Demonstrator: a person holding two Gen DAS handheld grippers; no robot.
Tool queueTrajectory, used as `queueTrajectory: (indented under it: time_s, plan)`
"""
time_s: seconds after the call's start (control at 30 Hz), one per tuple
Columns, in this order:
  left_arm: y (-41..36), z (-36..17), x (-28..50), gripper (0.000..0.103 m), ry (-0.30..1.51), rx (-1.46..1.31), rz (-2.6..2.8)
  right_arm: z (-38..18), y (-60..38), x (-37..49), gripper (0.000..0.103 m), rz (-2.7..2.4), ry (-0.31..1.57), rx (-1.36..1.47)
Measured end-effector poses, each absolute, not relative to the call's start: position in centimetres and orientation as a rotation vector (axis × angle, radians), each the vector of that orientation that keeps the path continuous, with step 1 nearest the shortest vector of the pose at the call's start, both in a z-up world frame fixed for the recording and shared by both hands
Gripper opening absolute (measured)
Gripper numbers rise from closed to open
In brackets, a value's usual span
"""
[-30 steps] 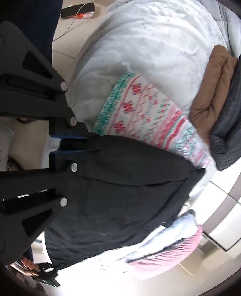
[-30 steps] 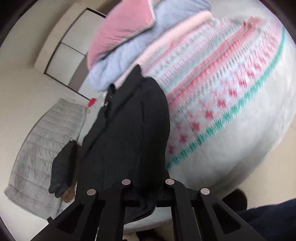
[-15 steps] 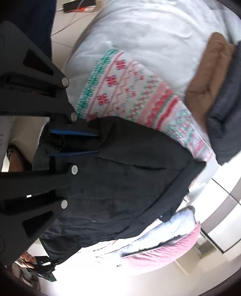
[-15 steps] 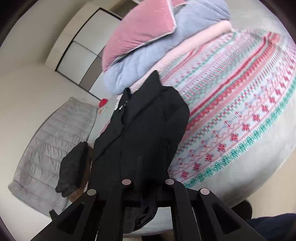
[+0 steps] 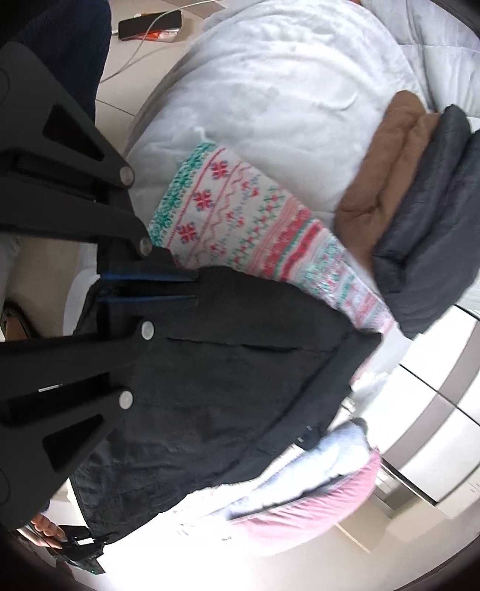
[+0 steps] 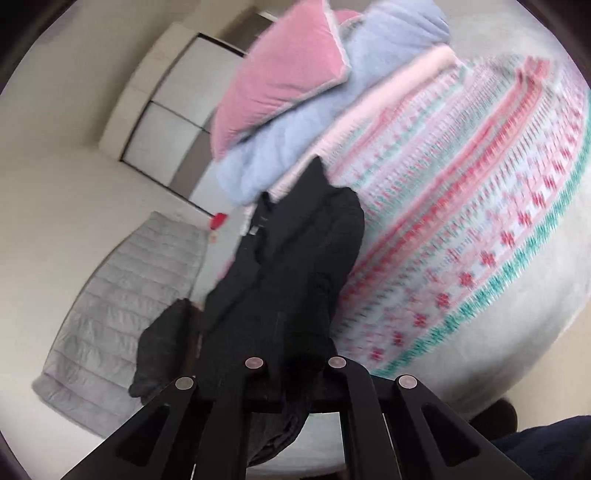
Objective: Fold large clothes
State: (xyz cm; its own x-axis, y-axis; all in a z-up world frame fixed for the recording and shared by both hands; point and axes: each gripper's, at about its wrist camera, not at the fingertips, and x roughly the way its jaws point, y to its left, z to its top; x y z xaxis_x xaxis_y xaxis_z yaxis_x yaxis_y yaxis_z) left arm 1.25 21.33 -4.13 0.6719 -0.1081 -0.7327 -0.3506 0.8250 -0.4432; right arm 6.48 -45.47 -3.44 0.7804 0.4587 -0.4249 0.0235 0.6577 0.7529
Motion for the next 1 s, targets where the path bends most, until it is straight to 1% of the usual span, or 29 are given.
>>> queueTrajectory:
  time_s: [0.1, 0.23, 0.37, 0.43, 0.5, 0.57, 0.67, 0.73, 0.77, 0.8, 0.83, 0.93, 1.0]
  plan:
    - [21.0, -3.9, 1.4, 0.007, 0.837, -0.583, 0.141, -2.2, -44.8, 6.5, 0.005, 0.266, 0.627, 0.786]
    - [20.1, -7.0, 2.8, 0.008, 0.927, -0.596, 0.093, -4.2, -45.2, 7.1, 0.005, 0.231, 0.676, 0.808]
    - [20.7, -8.6, 2.7, 0.011, 0.961, -0.642, 0.093, -5.3, -45.6, 6.7, 0.005, 0.222, 0.689, 0.815]
    - [21.3, -9.0, 2.6, 0.015, 0.976, -0.676, 0.084, -5.5, -45.8, 6.7, 0.005, 0.229, 0.689, 0.819]
    - [21.6, -9.4, 2.4, 0.025, 0.991, -0.680, 0.098, -5.7, -45.7, 6.7, 0.005, 0.230, 0.688, 0.823]
    - [21.6, -10.0, 2.2, 0.028, 1.009, -0.678, 0.103, -5.8, -45.3, 6.9, 0.005, 0.234, 0.695, 0.822]
    - [22.1, -10.3, 1.5, 0.036, 1.001, -0.687, 0.127, -6.1, -45.2, 7.2, 0.006, 0.233, 0.705, 0.826]
    - [22.4, -10.7, 1.4, 0.036, 1.001, -0.699, 0.122, -6.3, -45.3, 7.2, 0.006, 0.235, 0.705, 0.836]
    - [22.3, -10.9, 1.4, 0.035, 1.001, -0.692, 0.119, -6.4, -45.3, 7.2, 0.006, 0.235, 0.704, 0.836]
    - [21.9, -10.8, 1.4, 0.019, 0.996, -0.667, 0.117, -6.4, -45.2, 7.2, 0.006, 0.234, 0.703, 0.833]
    - [21.3, -10.6, 1.5, 0.010, 0.992, -0.623, 0.110, -6.4, -45.2, 7.2, 0.006, 0.234, 0.699, 0.833]
    - [20.3, -9.3, 1.2, 0.007, 0.961, -0.521, 0.154, -6.2, -45.6, 6.6, 0.005, 0.242, 0.658, 0.874]
    - [19.7, -7.1, 0.5, 0.007, 0.905, -0.482, 0.165, -5.7, -46.1, 6.3, 0.005, 0.258, 0.629, 0.901]
